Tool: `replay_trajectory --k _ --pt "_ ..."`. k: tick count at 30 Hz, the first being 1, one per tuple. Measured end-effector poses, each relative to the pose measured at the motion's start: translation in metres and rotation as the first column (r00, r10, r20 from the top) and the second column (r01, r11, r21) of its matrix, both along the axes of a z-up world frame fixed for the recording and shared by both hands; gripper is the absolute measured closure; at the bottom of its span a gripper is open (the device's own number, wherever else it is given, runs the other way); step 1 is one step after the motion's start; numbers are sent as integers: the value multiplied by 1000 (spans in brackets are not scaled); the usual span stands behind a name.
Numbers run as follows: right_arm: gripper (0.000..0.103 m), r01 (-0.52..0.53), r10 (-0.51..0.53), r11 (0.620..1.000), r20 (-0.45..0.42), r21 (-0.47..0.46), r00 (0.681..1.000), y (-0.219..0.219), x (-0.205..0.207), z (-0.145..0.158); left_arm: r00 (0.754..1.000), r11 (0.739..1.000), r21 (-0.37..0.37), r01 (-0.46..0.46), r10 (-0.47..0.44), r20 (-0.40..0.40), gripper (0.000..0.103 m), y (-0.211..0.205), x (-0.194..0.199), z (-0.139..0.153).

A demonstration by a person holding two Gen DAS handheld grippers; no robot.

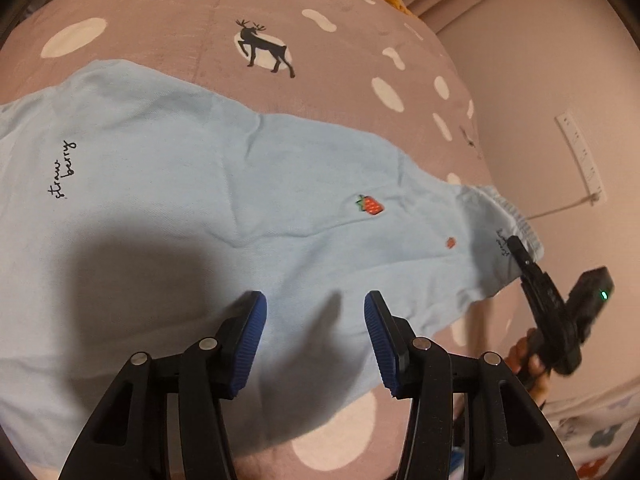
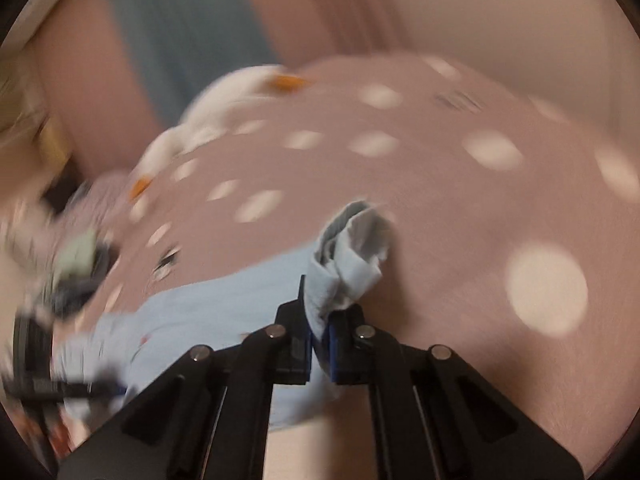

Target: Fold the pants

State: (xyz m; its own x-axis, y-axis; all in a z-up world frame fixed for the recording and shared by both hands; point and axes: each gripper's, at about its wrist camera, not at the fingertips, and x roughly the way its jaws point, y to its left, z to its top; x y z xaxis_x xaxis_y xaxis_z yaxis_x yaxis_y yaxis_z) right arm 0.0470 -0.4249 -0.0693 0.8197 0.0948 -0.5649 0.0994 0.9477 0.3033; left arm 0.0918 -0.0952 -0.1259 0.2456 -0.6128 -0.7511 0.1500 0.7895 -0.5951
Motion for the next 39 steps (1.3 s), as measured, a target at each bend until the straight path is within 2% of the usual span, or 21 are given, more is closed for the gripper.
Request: replay_trajectory --k 2,4,5,6,8,10,13,16,17,18,19,20,21,22,24,29,32,34,36,39 --pt "94 -108 112 989 33 -102 993 39 1 13 1000 998 -70 0 0 12 53 1 -3 7" --pt "93 -206 216 967 52 -149 975 73 -3 18 1000 989 -147 -7 11 28 40 3 -5 13" --pt "93 -250 261 956 57 -150 964 86 -4 17 999 983 -184 -20 26 32 29 4 -6 15" --pt "93 -292 303 945 53 -147 952 99 -7 14 999 977 -209 -33 40 31 24 5 -6 16" --pt "93 -372 380 918 35 -134 924 123 -8 5 999 962 -270 -45 51 15 24 4 -3 14" --pt "92 -431 436 892 6 -139 900 146 -9 -8 998 954 -294 -61 57 -20 24 3 3 4" --pt "92 -482 482 862 -41 -153 875 174 -13 -25 991 933 -343 -111 77 -111 24 5 9 -18" --pt "92 -539 534 824 -80 -175 842 193 -20 -35 986 910 -387 -149 110 -122 25 9 12 -22" --pt "92 -545 539 814 -91 -199 838 200 -19 -36 985 905 -393 -161 124 -118 34 13 14 -20" --pt "91 -547 539 808 -99 -219 836 203 -19 -36 985 905 -391 -169 137 -109 50 16 15 -19" --pt "91 -547 538 804 -105 -232 836 207 -18 -36 985 908 -384 -167 137 -103 60 18 17 -17" --pt "90 -545 537 802 -104 -243 837 210 -18 -34 986 916 -366 -163 138 -94 79 20 18 -16" --pt "88 -542 536 803 -97 -247 838 212 -16 -31 987 928 -337 -160 141 -79 93 22 18 -14" --pt "87 -543 539 802 -88 -248 838 214 -16 -27 987 934 -318 -160 146 -67 96 25 17 -13" --pt "87 -549 548 796 -82 -256 833 224 -13 -24 986 940 -297 -167 166 -30 96 34 14 -7" --pt "87 -596 599 748 -88 -293 796 260 -12 -24 977 951 -242 -191 209 50 96 62 10 5" --pt "85 -619 621 728 -98 -295 778 275 -8 -27 971 957 -200 -210 228 68 96 76 9 4" --pt "81 -639 635 721 -112 -268 764 279 -7 -32 967 962 -141 -234 246 70 96 78 11 -3" --pt "79 -651 633 721 -158 -237 758 285 -1 -41 967 964 -119 -238 247 68 96 84 9 -10" --pt "61 -678 644 709 -217 -191 734 289 4 -52 968 969 -49 -242 244 49 96 88 6 -18"
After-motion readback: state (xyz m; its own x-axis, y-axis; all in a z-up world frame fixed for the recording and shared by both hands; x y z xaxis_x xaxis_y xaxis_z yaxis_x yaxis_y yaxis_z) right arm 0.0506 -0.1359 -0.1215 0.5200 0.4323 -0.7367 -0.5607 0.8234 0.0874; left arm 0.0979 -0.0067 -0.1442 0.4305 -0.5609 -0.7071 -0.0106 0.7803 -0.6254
